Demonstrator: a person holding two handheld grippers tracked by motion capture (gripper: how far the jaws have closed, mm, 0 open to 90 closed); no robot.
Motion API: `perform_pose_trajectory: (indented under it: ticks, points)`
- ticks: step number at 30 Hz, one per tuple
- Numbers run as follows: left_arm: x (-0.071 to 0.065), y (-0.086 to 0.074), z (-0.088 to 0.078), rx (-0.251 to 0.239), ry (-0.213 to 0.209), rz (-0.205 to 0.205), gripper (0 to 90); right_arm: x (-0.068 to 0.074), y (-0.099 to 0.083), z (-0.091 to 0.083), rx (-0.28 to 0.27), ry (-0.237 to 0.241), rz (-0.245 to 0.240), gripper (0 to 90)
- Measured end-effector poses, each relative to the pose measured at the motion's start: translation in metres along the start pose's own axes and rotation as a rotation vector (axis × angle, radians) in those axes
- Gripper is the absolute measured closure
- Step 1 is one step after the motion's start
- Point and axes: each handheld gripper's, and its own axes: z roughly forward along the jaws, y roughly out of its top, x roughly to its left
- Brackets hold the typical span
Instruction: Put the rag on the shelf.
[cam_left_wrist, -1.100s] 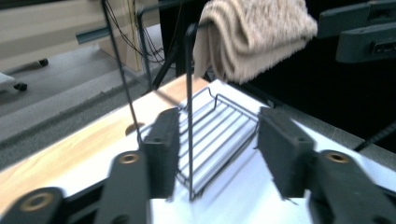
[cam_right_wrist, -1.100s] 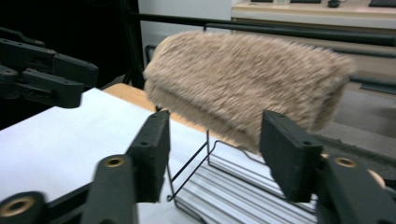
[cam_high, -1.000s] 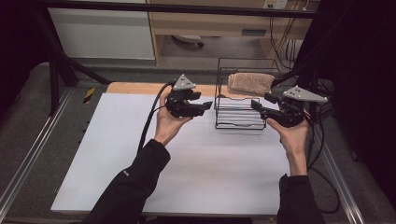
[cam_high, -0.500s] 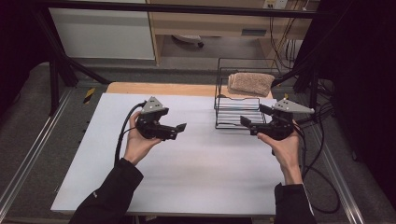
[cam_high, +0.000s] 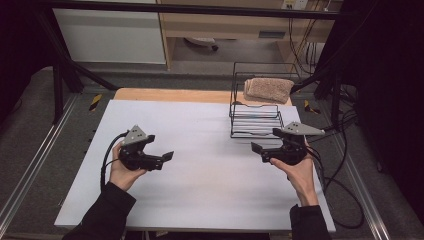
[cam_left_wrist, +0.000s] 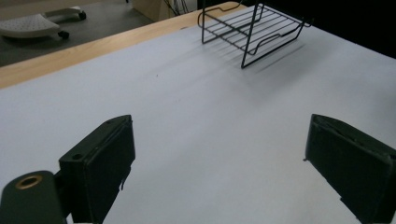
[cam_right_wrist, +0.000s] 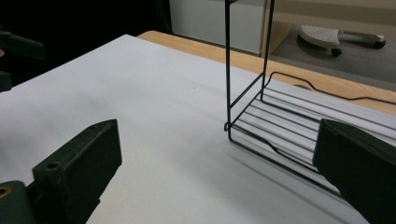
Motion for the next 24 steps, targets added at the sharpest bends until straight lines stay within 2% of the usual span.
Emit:
perform_pose_trajectory:
  ticks: [5,12,18,24]
  points:
    - [0.008,-0.027,-0.008,0.02,0.01,-0.02,8.3,0.001,-0.014,-0.001,0.005,0.019,0.02,0.9]
    - [0.018,-0.054,-0.018,0.031,0.018,-0.049,8.3,0.001,-0.035,0.002,0.029,0.044,0.034,0.7]
    - [0.022,-0.069,-0.026,0.044,0.026,-0.061,8.3,0.001,-0.057,0.007,0.069,0.072,0.025,0.5]
    - [0.024,-0.08,-0.032,0.06,0.031,-0.049,8.4,-0.003,-0.079,0.008,0.096,0.092,0.032,0.5]
